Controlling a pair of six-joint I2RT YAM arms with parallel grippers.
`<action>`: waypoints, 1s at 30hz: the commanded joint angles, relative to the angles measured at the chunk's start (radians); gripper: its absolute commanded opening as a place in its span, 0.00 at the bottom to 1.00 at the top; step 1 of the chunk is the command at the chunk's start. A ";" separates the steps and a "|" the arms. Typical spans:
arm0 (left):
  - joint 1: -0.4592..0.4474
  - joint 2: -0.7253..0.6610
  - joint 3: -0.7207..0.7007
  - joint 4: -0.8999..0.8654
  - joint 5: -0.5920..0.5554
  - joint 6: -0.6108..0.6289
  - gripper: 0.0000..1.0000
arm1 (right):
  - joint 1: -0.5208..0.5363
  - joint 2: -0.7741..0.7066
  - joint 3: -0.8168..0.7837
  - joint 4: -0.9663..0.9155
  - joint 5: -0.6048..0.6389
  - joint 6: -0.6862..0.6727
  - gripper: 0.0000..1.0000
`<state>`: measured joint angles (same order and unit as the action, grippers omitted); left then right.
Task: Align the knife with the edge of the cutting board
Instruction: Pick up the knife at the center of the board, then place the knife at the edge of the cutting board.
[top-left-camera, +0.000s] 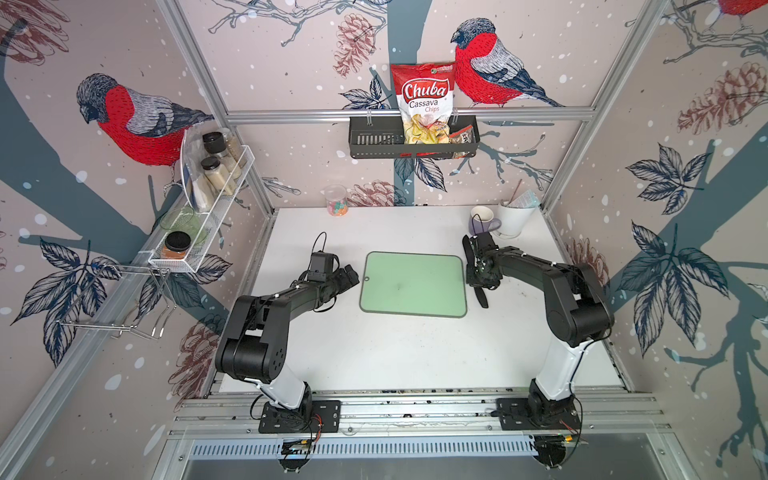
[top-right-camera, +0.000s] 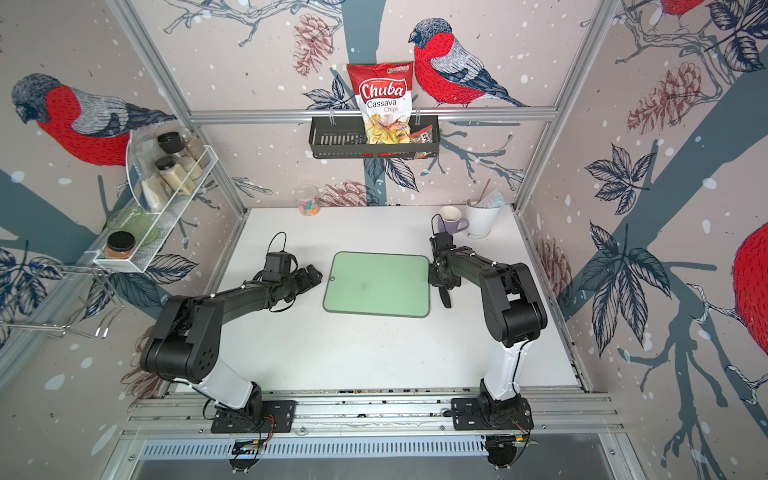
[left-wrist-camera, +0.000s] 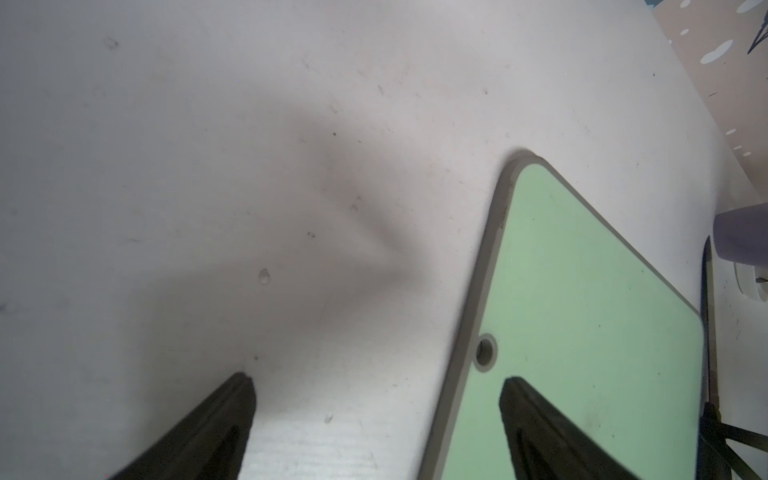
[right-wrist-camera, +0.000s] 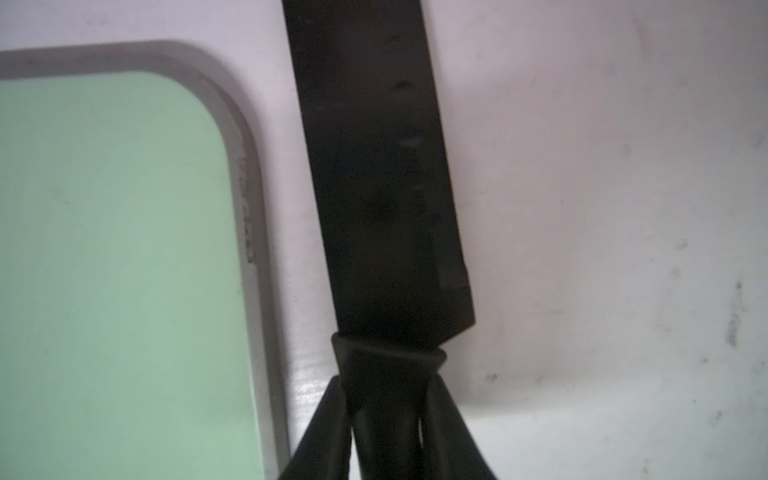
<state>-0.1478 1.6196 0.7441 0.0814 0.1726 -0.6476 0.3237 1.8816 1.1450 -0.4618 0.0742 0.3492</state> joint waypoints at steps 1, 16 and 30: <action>-0.003 0.004 -0.003 -0.075 -0.017 0.000 0.95 | -0.023 -0.009 -0.058 -0.062 -0.039 0.057 0.00; -0.010 -0.032 -0.020 -0.115 -0.024 -0.020 0.95 | 0.157 -0.352 -0.184 -0.085 0.051 0.178 0.00; -0.016 -0.084 -0.020 -0.168 -0.048 -0.019 0.94 | 0.436 -0.373 -0.271 -0.029 0.159 0.455 0.00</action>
<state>-0.1604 1.5444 0.7258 -0.0578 0.1421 -0.6659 0.7380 1.4872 0.8696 -0.5167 0.1795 0.7231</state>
